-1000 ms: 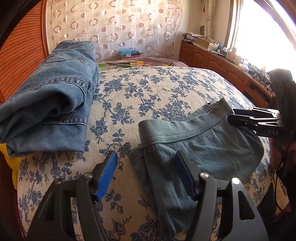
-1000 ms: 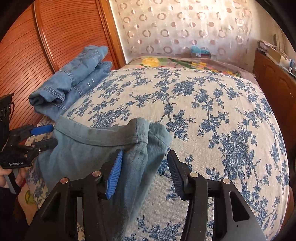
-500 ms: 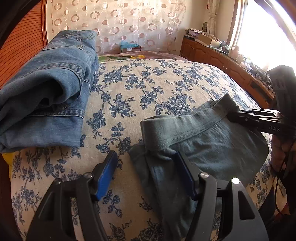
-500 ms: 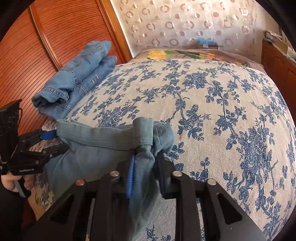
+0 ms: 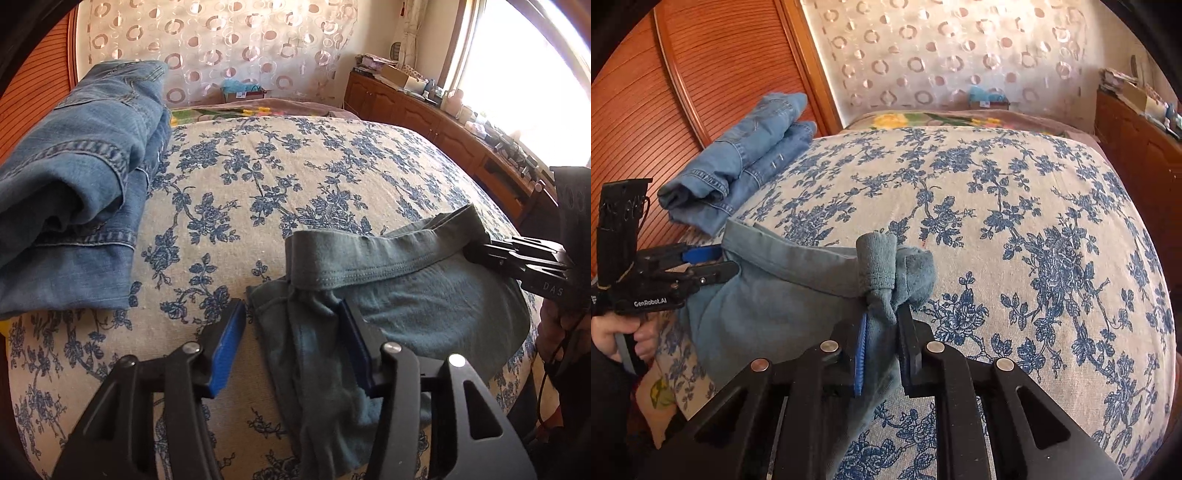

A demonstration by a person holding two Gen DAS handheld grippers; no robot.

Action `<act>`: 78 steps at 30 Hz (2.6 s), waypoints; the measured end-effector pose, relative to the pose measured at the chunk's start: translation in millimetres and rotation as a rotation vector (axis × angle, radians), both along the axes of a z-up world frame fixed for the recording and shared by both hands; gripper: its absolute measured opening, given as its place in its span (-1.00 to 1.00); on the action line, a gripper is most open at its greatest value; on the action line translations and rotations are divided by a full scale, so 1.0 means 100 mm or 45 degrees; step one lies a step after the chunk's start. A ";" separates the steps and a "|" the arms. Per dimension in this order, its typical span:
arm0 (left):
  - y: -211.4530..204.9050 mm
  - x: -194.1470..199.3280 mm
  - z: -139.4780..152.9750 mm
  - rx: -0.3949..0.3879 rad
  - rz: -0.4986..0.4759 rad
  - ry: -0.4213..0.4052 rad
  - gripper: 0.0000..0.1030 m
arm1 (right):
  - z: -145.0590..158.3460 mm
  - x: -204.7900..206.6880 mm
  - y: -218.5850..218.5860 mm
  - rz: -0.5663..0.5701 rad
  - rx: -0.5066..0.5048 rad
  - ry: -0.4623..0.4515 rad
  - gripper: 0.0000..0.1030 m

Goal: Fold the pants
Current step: 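Close the left gripper on the shorts waistband while the right gripper grips the shorts edge, then lift the folded grey-green shorts with both grippers and carry them over the folded jeans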

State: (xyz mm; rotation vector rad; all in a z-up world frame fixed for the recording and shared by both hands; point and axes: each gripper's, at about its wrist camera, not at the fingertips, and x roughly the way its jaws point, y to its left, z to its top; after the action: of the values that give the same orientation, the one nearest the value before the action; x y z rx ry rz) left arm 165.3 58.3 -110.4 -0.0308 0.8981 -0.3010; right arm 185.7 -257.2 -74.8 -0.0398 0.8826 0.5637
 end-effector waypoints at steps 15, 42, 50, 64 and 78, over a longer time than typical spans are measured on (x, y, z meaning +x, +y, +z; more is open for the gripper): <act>-0.04 0.06 0.00 -0.020 -0.036 0.002 -0.45 | -0.05 0.10 0.02 -0.058 -0.037 0.025 -0.26; 0.02 -0.21 0.33 -0.123 -0.044 -0.125 -0.82 | 0.35 -0.14 0.07 0.045 0.060 -0.117 -0.74; -0.02 -0.28 0.51 -0.116 -0.047 -0.185 -0.82 | 0.50 -0.19 0.10 0.053 0.055 -0.175 -0.75; 0.12 -0.47 1.01 -0.118 0.020 -0.380 -0.83 | 1.00 -0.15 0.24 0.117 0.066 -0.340 -0.76; 0.75 -0.37 1.35 -0.076 0.163 -0.505 -0.83 | 1.39 0.25 0.92 0.256 0.096 -0.420 -0.77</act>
State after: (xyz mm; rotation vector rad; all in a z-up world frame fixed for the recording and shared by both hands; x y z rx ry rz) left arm 128.1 133.0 24.9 -0.0805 0.4912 -0.2042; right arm 211.0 -164.8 64.5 -0.1501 0.5385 0.7534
